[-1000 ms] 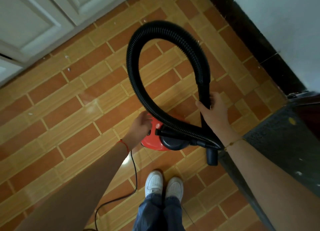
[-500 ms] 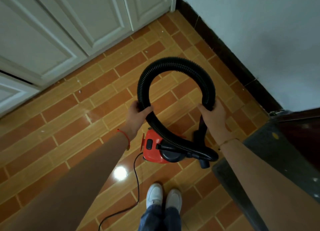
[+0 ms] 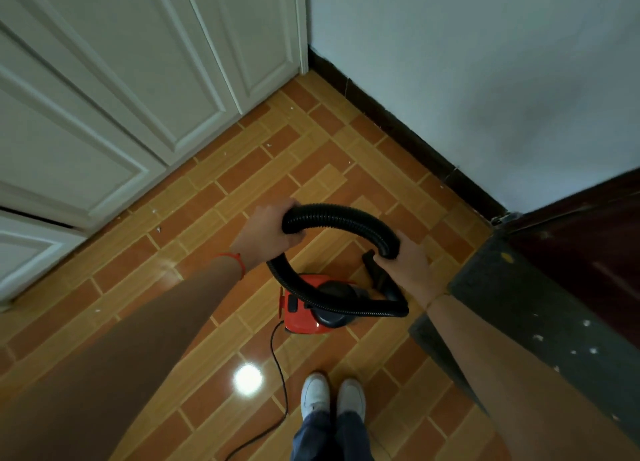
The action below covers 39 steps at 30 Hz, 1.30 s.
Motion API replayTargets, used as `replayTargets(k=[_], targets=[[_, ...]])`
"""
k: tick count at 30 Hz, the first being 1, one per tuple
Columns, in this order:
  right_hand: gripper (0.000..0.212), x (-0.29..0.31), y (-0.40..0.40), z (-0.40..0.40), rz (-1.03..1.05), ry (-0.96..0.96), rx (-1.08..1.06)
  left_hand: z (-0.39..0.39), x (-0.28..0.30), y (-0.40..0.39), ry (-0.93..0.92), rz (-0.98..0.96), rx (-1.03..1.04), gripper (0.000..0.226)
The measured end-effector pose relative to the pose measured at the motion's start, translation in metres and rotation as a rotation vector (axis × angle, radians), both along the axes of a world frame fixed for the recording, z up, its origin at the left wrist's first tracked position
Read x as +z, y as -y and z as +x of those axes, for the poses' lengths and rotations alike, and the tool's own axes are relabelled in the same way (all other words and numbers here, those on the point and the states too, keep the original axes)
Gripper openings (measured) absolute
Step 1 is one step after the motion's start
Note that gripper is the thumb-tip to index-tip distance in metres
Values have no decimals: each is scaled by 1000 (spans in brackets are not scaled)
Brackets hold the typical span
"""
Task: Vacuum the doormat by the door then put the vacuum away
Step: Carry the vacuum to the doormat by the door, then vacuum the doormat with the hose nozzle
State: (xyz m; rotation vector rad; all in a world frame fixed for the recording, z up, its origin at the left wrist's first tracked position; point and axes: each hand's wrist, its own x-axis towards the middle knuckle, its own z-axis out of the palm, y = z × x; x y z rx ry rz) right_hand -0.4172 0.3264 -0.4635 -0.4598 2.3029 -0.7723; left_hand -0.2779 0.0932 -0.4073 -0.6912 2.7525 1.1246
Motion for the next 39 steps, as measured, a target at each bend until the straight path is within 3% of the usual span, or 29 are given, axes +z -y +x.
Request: replayTargets(k=[8,13,16,20,28,33,39], targets=[[37,0,-13,28,36,96,43,-29,39,-47,242,-292,-463,28],[32,-12,-16,51,25,26,124,-46,25,-80,433,-478,-643,31],[34,-20,-19,59,37,-4,200,-49,6,-92,570,-462,-689,38],[33,-37,-29,69,54,-19,268,-43,-9,-110,740,-211,-659,38],[5,-38,-62,66,93,4,239,-22,-12,-155,581,-240,-626,25],[6,-27,-92,61,97,-9,165,-26,-1,-186,514,-278,-606,26],[7,-15,-129,50,115,7,116,-40,-1,-221,495,-196,-642,29]])
